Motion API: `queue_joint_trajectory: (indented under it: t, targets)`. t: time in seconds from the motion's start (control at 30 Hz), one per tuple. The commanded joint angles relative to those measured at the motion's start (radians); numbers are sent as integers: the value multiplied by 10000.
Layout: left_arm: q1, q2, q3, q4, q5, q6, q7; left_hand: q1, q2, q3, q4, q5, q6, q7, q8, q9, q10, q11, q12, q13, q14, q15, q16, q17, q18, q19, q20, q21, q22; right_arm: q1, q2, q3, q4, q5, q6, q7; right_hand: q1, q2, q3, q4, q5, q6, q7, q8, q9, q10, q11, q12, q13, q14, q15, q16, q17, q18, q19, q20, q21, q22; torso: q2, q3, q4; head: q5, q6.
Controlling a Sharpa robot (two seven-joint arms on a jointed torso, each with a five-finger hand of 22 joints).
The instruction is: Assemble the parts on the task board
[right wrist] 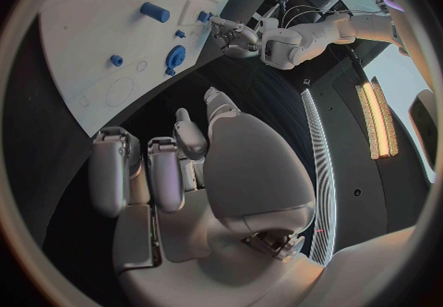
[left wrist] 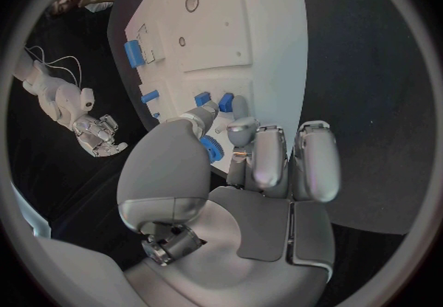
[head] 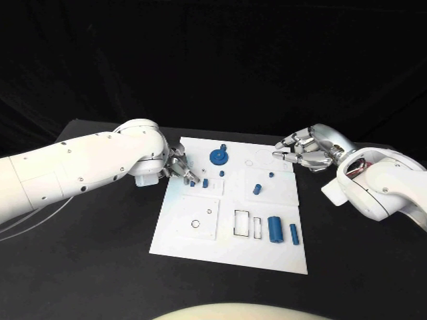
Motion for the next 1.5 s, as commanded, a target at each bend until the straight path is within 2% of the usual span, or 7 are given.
queue_joint_trajectory:
  t: [0.03, 0.27, 0.4, 0.53, 0.73, 1.17, 1.5]
  targets:
    - [2, -79, 28, 203, 64, -498, 114, -168, -27, -674, 219, 24, 18, 19, 63, 14, 43, 7, -7, -36, 422, -34, -35, 431, -153, 76, 0, 14, -16, -8, 17, -1, -12, -29, 55, 86, -92, -10, -54, 5, 67, 6, -38, 56, -13, -10, -42, 3, -9, 591, -78, -65, 810, 90, -61, 6, -35, 1197, -5, -6, -10, -23, 46]
    - [127, -392, 261, 677, -5, -1452, 413, 153, 382, -2369, 381, 17, -374, 146, 29, -20, -452, 99, -667, -835, 414, 32, -64, 423, -28, -217, 14, -367, -612, -11, -13, -3, -40, -5, 18, 93, -93, -9, -55, 5, 68, 5, -38, 56, -13, -12, -42, 1, -12, 591, -78, -67, 806, 91, -64, 6, -39, 1195, -6, 7, -5, -101, 92]
    - [224, -524, 310, 1034, 96, -2463, 1422, 713, 528, -2962, 394, 35, -1221, 522, -326, -278, -1933, 437, -2433, -2673, 264, 297, -453, 192, 351, -1231, 159, -1699, -2584, -11, -12, -5, -53, 7, -31, 115, -93, -9, -55, 5, 68, 5, -38, 56, -13, -12, -42, 1, -12, 591, -78, -67, 806, 91, -64, 6, -39, 1195, -1, 14, -11, -124, 134]
    - [199, -484, 190, 1233, -17, -3921, 3000, 1963, 656, -3185, 161, 34, -1955, 902, -556, -580, -3003, 806, -3029, -3096, -440, 616, -2438, -1139, 1036, -3409, 448, -4845, -6518, -13, 3, -7, -94, 19, -45, 128, -97, -6, -57, 6, 70, 3, -38, 57, -14, -36, -41, -27, -43, 584, -78, -84, 781, 98, -79, 6, -64, 1178, 7, -9, 17, -161, 180]
    - [-191, -172, -84, 1241, -1514, -5692, 4741, 4550, 518, -2002, -679, 44, -2192, 1148, -758, -1165, -3873, 1048, -4490, -4411, -1679, 901, -4882, -3001, 1074, -3565, 700, -6133, -7401, -23, 13, -11, -113, 14, -90, 141, -76, 17, -45, -8, 88, 2, -39, 61, -17, -42, -44, -31, -46, 585, -80, -84, 783, 98, -80, 5, -69, 1177, 5, -13, 14, -214, 210]
    - [-590, 783, -286, 392, -4575, -5167, 4967, 4638, -270, -1145, -83, 53, -1379, 1053, -1779, -2822, -3865, 1173, -6073, -6495, -1260, 917, -3883, -3339, 1071, -2710, 730, -6571, -7817, -94, 60, -14, -56, 30, -117, 154, -46, 45, -31, -32, 162, -2, -40, 70, -22, -43, -46, -31, -45, 584, -83, -92, 777, 98, -79, 2, -75, 1178, 25, -23, -41, -192, 256]
    - [-627, 1281, -322, -182, -5241, -3628, 4449, 4604, -369, -902, -61, 48, -746, 952, -2249, -3504, -3582, 1152, -6588, -7393, -196, 861, -674, -1568, 589, -1332, 688, -3603, -4501, -111, 89, -14, -68, 34, -150, 164, -45, 48, -31, -35, 181, -5, -39, 71, -24, -52, -46, -41, -56, 581, -83, -99, 767, 104, -94, 2, -100, 1162, 31, -12, -60, -177, 237]
